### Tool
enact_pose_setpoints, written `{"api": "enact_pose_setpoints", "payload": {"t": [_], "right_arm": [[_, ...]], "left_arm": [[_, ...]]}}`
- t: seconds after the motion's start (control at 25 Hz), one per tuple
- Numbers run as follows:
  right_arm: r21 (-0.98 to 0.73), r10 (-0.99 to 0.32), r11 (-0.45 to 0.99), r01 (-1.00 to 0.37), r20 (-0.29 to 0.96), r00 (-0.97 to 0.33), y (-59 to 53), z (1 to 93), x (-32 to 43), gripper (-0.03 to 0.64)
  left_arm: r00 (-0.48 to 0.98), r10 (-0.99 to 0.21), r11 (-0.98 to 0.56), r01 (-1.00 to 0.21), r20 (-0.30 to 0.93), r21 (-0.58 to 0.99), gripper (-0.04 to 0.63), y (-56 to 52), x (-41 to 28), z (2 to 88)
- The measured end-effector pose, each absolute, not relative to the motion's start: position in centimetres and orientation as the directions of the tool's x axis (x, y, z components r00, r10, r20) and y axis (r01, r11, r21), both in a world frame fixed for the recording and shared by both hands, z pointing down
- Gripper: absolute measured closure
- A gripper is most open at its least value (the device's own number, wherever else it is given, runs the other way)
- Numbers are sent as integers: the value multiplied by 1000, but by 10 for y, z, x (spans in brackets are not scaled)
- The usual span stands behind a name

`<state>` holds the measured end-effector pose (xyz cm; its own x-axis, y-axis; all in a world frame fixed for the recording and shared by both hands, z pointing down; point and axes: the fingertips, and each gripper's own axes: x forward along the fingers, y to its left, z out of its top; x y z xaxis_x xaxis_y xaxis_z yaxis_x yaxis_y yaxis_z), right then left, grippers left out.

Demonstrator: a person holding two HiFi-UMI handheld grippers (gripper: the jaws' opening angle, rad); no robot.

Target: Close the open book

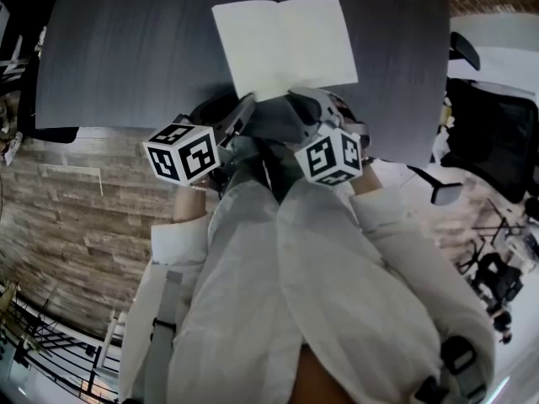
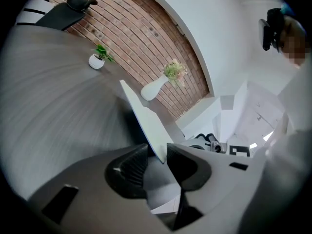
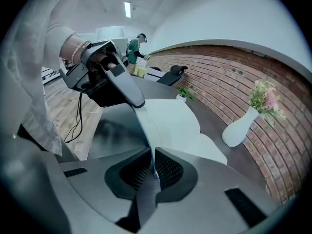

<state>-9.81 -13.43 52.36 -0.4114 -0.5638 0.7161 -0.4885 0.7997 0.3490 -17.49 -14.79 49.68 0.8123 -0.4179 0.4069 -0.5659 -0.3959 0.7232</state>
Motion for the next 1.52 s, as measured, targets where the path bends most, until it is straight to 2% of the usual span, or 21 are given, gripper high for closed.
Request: {"api": "enact_pose_setpoints", "payload": {"t": [0.44, 0.84, 1.08, 1.52], "right_arm": [[245, -580, 737, -630, 708, -402, -136, 516, -93, 594], [257, -629, 639, -725, 717, -301, -136, 509, -71, 592], [264, -694, 555, -789, 670, -264, -136, 493, -58, 592], [104, -768, 347, -932, 601, -219, -131, 465, -24, 592]], "left_arm": [[869, -337, -502, -492, 363, 711, 526, -150, -155, 474], [888, -236, -634, -449, 395, 630, 538, -154, -138, 458], [902, -220, -659, -419, 372, 625, 549, -158, -123, 450], [913, -171, -713, -373, 369, 594, 549, -158, -102, 441]]}}
